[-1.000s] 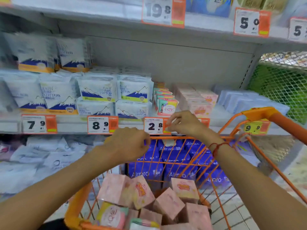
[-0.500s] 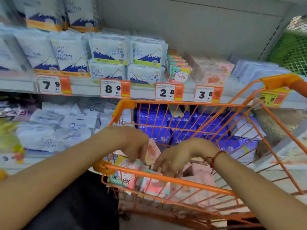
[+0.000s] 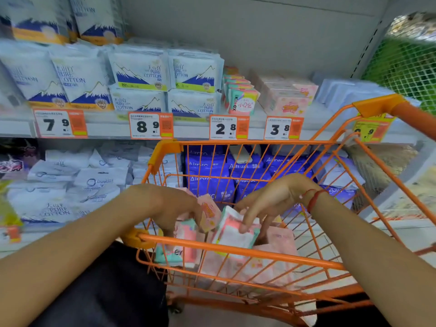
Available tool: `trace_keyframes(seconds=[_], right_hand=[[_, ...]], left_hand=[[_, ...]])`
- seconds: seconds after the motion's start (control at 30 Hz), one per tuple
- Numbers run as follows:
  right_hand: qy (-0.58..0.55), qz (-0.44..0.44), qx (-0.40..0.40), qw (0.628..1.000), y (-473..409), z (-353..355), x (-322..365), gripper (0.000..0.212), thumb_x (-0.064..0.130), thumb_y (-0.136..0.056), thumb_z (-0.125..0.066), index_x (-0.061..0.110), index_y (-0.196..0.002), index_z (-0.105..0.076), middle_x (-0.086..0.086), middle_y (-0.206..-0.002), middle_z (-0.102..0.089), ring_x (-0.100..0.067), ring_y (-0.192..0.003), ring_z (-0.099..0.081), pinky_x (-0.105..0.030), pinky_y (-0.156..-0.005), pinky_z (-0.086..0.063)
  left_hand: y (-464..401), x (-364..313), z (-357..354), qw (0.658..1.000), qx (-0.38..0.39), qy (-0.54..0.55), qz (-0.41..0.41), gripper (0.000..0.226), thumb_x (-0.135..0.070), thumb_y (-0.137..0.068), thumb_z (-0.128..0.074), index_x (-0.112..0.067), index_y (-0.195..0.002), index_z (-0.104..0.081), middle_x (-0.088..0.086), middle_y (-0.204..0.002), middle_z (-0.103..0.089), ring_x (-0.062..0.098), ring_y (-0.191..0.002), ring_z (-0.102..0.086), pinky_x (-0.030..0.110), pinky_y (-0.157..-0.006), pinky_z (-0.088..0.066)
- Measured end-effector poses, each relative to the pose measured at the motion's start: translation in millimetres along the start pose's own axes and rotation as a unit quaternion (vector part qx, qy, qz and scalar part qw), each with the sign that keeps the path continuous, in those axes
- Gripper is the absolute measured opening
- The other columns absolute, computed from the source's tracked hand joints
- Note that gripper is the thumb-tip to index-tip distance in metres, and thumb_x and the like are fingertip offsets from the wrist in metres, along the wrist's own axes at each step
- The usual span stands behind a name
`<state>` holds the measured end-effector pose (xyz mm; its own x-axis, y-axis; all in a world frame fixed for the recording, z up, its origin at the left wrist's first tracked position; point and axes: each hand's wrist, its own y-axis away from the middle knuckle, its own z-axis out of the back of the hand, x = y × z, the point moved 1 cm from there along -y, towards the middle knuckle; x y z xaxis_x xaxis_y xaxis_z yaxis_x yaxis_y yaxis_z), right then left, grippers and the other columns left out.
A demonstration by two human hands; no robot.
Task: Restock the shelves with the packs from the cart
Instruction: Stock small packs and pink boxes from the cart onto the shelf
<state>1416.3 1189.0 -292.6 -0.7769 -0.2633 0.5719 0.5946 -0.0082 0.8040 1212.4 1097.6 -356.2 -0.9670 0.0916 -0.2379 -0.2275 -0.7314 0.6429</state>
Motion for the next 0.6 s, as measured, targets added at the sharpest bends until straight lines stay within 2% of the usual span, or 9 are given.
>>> trace_keyframes(seconds=[0.03,0.1,0.2,0.3,0.4,0.47,0.53,0.6], right_hand=[[-0.013,0.024,-0.007,1.0,-4,8,-5,0.026,0.011,-0.087,-0.061,0.016,-0.112,-0.055,-0.004,-0.114,-0.06,-0.024,-0.104,-0.053,-0.023,-0.076,-0.055],[-0.071,0.046,-0.054,0.995,6,10,-5,0.028,0.011,-0.084,-0.062,0.017,-0.11,-0.056,-0.001,-0.112,-0.059,-0.021,-0.104,-0.051,-0.024,-0.079,-0.052],[-0.177,0.092,-0.117,0.973,14,25,-11,0.022,0.022,-0.073,-0.06,0.018,-0.095,-0.061,-0.002,-0.099,-0.064,-0.019,-0.093,-0.058,-0.025,-0.079,-0.05],[-0.277,0.143,-0.199,0.929,19,39,-12,0.025,0.037,-0.08,-0.056,0.018,-0.096,-0.057,-0.005,-0.088,-0.066,-0.016,-0.074,-0.064,-0.025,-0.07,-0.048],[-0.322,0.188,-0.282,0.884,21,42,-5,0.033,0.049,-0.089,-0.047,0.021,-0.103,-0.055,-0.008,-0.089,-0.064,-0.016,-0.068,-0.061,-0.025,-0.065,-0.049],[-0.332,0.202,-0.293,0.873,20,41,-2,0.04,0.054,-0.087,-0.049,0.022,-0.109,-0.056,-0.008,-0.092,-0.066,-0.017,-0.07,-0.064,-0.026,-0.063,-0.052],[-0.351,0.204,-0.289,0.867,22,39,-1,0.047,0.056,-0.085,-0.052,0.023,-0.118,-0.055,-0.009,-0.101,-0.067,-0.021,-0.08,-0.068,-0.027,-0.063,-0.055],[-0.374,0.202,-0.275,0.862,24,39,-2,0.051,0.054,-0.084,-0.055,0.023,-0.124,-0.054,-0.009,-0.108,-0.067,-0.024,-0.087,-0.069,-0.027,-0.063,-0.055]], left_hand=[[34,-19,18,0.999,-0.035,-0.003,-0.021,0.065,-0.027,-0.068,-0.083,-0.027,-0.125,-0.051,-0.013,-0.113,-0.047,0.012,-0.11,-0.049,0.022,-0.083,-0.039],[61,-31,32,0.993,-0.102,0.048,-0.02,0.063,-0.041,-0.069,-0.081,-0.028,-0.121,-0.046,-0.014,-0.108,-0.048,0.011,-0.097,-0.051,0.017,-0.072,-0.038],[45,-28,27,0.976,-0.16,0.146,-0.002,0.059,-0.047,-0.071,-0.077,-0.027,-0.117,-0.046,-0.009,-0.1,-0.059,0.008,-0.082,-0.056,0.019,-0.069,-0.043],[47,-32,36,0.923,-0.278,0.266,-0.025,0.049,-0.038,-0.077,-0.073,-0.022,-0.117,-0.048,-0.007,-0.094,-0.061,0.001,-0.075,-0.057,0.01,-0.064,-0.046],[42,-32,43,0.846,-0.408,0.342,-0.02,0.044,-0.038,-0.075,-0.073,-0.019,-0.108,-0.052,-0.011,-0.091,-0.062,-0.001,-0.073,-0.06,0.012,-0.061,-0.05],[43,-31,45,0.814,-0.461,0.353,-0.028,0.036,-0.036,-0.072,-0.075,-0.02,-0.099,-0.057,-0.014,-0.083,-0.065,-0.003,-0.07,-0.062,0.013,-0.061,-0.051],[43,-30,45,0.794,-0.472,0.38,-0.049,0.026,-0.029,-0.072,-0.076,-0.023,-0.091,-0.06,-0.019,-0.07,-0.067,-0.007,-0.068,-0.062,0.011,-0.061,-0.05],[40,-28,45,0.776,-0.494,0.39,-0.048,0.023,-0.026,-0.072,-0.078,-0.023,-0.088,-0.062,-0.022,-0.067,-0.068,-0.006,-0.067,-0.063,0.01,-0.058,-0.048]])
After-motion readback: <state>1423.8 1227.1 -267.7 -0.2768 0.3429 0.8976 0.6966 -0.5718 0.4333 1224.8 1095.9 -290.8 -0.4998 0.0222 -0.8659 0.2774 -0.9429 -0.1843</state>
